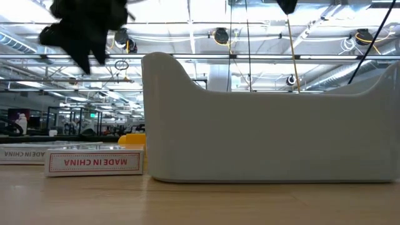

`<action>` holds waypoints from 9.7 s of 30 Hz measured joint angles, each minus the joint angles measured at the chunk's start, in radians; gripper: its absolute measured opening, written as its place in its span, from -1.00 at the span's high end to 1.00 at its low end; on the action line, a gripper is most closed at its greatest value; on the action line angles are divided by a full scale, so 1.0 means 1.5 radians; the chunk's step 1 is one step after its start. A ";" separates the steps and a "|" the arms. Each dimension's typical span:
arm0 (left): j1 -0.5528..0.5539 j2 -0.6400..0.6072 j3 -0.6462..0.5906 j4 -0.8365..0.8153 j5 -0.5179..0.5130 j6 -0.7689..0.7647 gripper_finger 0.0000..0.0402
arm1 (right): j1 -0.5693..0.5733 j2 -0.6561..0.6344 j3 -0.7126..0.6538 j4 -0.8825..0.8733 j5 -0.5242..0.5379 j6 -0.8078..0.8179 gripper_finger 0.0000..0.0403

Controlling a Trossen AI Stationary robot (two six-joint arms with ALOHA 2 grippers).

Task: Pick & Place Toys
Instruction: Put the white and brown playing card pack into the bottom gray bin

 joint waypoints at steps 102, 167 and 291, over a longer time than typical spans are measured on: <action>0.001 0.116 -0.040 0.052 0.022 -0.279 -0.50 | -0.003 -0.002 -0.056 -0.055 -0.124 0.038 -0.25; 0.113 0.232 0.452 0.022 0.008 0.589 -0.50 | -0.140 0.190 -0.056 0.293 -0.332 0.570 -0.25; -0.060 -0.011 0.286 0.198 0.005 0.539 -0.73 | 0.040 0.474 0.286 -0.401 -0.415 0.056 0.58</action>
